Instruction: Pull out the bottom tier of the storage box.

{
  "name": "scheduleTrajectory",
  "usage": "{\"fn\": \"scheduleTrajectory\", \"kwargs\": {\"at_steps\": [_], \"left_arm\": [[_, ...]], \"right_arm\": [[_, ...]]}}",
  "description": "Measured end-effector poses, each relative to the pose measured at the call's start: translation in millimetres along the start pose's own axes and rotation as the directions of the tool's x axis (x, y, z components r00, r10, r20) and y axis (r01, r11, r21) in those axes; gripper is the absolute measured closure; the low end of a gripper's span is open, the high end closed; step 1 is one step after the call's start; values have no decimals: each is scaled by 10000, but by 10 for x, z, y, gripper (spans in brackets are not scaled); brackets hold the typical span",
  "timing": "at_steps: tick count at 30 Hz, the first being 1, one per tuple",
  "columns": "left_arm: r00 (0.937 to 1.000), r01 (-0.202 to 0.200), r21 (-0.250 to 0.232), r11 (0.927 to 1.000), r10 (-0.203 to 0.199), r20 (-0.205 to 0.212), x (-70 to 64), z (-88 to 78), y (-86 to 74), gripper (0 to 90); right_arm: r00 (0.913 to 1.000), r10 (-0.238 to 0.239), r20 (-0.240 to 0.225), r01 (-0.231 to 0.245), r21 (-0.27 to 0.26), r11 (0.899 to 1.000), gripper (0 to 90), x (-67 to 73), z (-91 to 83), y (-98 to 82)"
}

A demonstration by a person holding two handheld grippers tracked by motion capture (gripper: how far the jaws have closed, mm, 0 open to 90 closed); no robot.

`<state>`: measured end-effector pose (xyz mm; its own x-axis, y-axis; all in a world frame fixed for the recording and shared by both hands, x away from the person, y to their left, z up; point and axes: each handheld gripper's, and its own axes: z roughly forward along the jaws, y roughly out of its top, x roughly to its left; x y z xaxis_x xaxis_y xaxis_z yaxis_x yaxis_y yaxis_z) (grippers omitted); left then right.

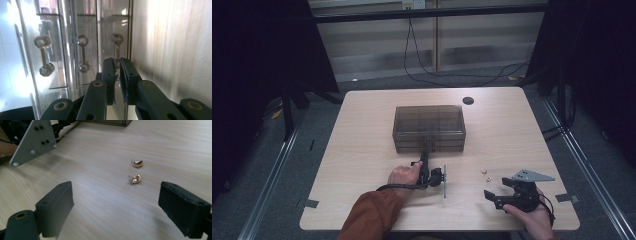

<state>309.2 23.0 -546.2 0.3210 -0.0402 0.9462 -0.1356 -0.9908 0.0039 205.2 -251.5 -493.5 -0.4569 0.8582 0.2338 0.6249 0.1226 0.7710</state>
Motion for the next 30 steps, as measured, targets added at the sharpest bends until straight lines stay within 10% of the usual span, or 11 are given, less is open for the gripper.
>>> {"fn": "scheduleTrajectory", "kwargs": {"at_steps": [30], "left_arm": [[9994,-339,-77,9994,339,-13,-8,12,24,806]], "right_arm": [[10000,51,15,-51,27,10000,117,0,-6,-1]]}}
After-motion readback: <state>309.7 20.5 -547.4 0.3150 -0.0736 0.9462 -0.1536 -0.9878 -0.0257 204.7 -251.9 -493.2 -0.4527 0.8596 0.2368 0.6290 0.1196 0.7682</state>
